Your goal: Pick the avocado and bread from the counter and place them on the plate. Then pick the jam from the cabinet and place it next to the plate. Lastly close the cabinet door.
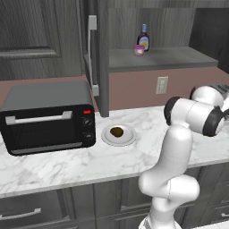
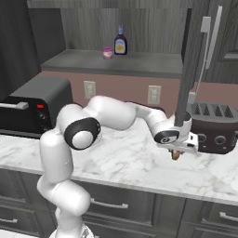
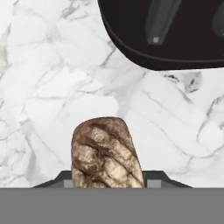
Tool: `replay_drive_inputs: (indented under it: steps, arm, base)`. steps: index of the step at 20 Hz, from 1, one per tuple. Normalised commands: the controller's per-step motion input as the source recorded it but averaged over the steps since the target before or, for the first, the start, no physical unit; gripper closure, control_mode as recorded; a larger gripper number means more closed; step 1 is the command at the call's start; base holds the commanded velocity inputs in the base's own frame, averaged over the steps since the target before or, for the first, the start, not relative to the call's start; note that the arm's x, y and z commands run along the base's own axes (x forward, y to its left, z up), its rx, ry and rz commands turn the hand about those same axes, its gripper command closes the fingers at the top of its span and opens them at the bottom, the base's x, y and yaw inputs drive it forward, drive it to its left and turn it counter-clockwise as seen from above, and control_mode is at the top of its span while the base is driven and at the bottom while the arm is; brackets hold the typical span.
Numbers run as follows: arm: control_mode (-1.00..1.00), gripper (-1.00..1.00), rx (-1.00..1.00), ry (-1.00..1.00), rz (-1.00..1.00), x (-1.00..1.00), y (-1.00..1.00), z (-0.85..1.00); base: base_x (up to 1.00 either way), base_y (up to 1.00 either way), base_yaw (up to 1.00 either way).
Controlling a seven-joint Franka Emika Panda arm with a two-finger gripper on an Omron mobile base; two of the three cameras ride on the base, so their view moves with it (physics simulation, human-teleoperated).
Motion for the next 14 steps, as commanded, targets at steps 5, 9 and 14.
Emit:
replay_drive_inputs:
  steps: [5, 9, 14]
  arm:
    - [-1.0, 1.0, -0.03, -0.1, 0.0, 0.0, 0.65, 0.01]
    - [-1.0, 1.0, -0.05, -0.12, 0.0, 0.0, 0.55, 0.16]
    - [-1.0, 1.0, -0.01, -0.13, -0.02, 0.0, 0.54, 0.2]
  base:
    - [0.0, 0.0, 0.0]
    - [0.0, 0.0, 0.0]
    - [0.0, 0.0, 0.0]
